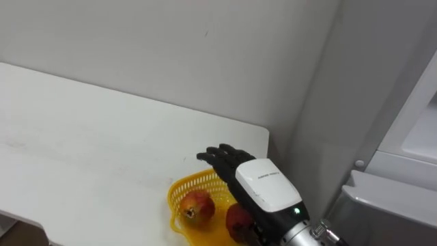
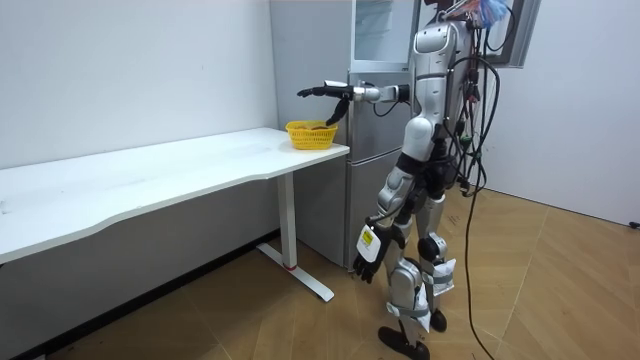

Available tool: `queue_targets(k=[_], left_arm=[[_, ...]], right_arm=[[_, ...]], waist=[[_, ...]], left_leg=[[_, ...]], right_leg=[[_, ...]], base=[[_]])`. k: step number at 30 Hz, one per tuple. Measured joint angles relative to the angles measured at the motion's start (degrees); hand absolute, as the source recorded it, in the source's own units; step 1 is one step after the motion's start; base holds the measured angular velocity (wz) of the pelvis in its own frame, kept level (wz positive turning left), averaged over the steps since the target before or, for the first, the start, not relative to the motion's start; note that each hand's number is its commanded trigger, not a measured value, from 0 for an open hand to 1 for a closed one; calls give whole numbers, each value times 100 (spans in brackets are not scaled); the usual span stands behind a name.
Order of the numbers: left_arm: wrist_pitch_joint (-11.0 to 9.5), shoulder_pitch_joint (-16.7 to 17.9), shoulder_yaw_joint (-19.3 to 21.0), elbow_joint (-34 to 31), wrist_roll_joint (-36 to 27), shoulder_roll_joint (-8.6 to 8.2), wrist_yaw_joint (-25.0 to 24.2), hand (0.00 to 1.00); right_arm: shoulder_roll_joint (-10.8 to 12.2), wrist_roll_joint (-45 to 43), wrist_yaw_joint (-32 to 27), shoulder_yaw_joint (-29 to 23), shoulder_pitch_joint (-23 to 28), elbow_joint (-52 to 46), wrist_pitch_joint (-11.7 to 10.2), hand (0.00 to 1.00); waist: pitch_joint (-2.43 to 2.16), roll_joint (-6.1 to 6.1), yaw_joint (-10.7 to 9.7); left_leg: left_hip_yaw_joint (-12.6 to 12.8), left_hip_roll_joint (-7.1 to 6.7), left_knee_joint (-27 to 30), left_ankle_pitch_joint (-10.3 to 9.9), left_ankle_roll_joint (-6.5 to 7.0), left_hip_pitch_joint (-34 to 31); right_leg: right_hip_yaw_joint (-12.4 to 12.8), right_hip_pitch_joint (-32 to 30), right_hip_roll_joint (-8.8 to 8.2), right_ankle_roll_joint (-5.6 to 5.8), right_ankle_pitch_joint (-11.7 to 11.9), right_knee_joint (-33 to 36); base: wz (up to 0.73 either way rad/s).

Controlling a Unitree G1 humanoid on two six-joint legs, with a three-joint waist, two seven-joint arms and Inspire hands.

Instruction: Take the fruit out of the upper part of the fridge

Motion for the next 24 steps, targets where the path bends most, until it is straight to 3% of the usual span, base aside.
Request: queue_targets(k=[13,24], left_arm=[[1,-15,-6,3,-3,0,11,0],[21,-21,-2,14,0,-51,33,0]], right_arm=[[0,-20,-1,1,0,0,-3,0],[14,10,-2,-5,0,0,-4,0]], waist=[[28,-10,1],[16,-34,-3]], left_leg=[[0,2,0,0,1,-15],[-1,-2,-9,0,1,-10]], right_leg=[[-2,-7,-8,2,-1,-1],[1,-12,-2,2,-1,-1]], base=[[0],[0]])
